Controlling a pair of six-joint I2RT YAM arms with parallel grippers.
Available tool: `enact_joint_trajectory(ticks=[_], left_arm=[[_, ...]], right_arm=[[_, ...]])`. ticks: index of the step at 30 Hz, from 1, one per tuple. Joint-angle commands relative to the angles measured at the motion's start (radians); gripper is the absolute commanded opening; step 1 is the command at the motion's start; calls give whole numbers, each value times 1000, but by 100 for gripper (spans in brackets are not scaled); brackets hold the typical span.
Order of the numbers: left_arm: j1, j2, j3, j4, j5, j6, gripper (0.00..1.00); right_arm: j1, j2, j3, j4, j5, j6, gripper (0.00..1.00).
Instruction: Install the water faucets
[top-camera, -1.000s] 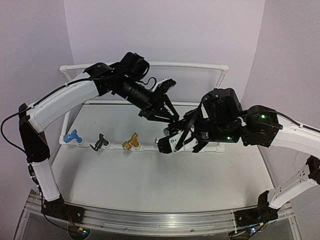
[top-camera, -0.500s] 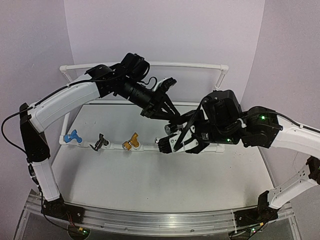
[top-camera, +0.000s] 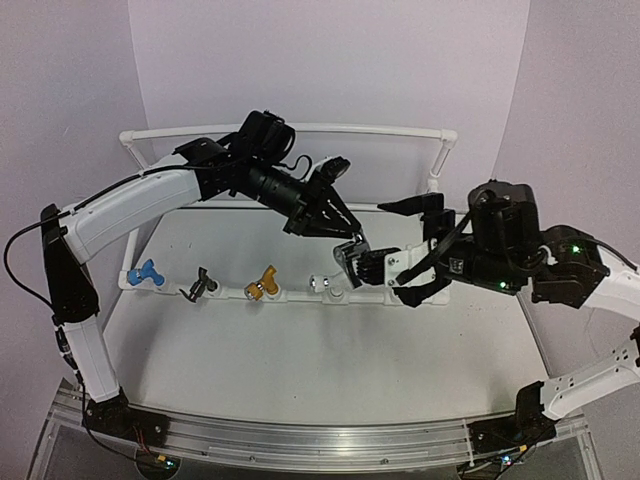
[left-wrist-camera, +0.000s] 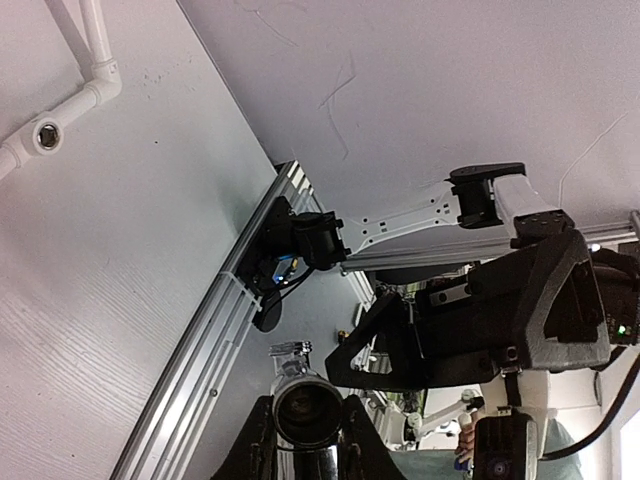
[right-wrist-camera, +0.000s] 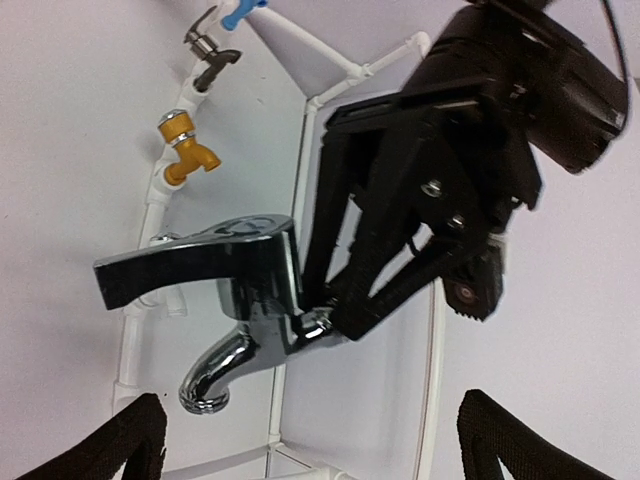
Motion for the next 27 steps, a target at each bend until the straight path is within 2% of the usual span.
enact_joint_trajectory(ticks=[1,6,9,12,15,19,21,27], left_arm=[[38,-75,-57,253,125,-155,0],[66,-83,-79,358,176,-263,0],[73,-93,-129,494,214,-375,0],[77,-104,-178,642,236,-470,0],[77,-106,-205,729,248,-538,0],[77,-99,-212,801,267,-593,0],[77,-98,-215,820,271,-613,0],[75,-111,-251,845,269,-632,0]], right_arm=[[-3,-96,-100,185,39,-7,98],[-3,-214,-169,258,-71,-56,98],[-3,-237,-207,265,-87,-107,98],[-3,-200,-193,333,-63,-92,98],[-3,-137,-139,382,-56,-58,97],[-3,-98,-165,465,-63,-111,92],[-3,-98,-189,499,-81,-142,87],[-3,-64,-181,541,-53,-174,62]])
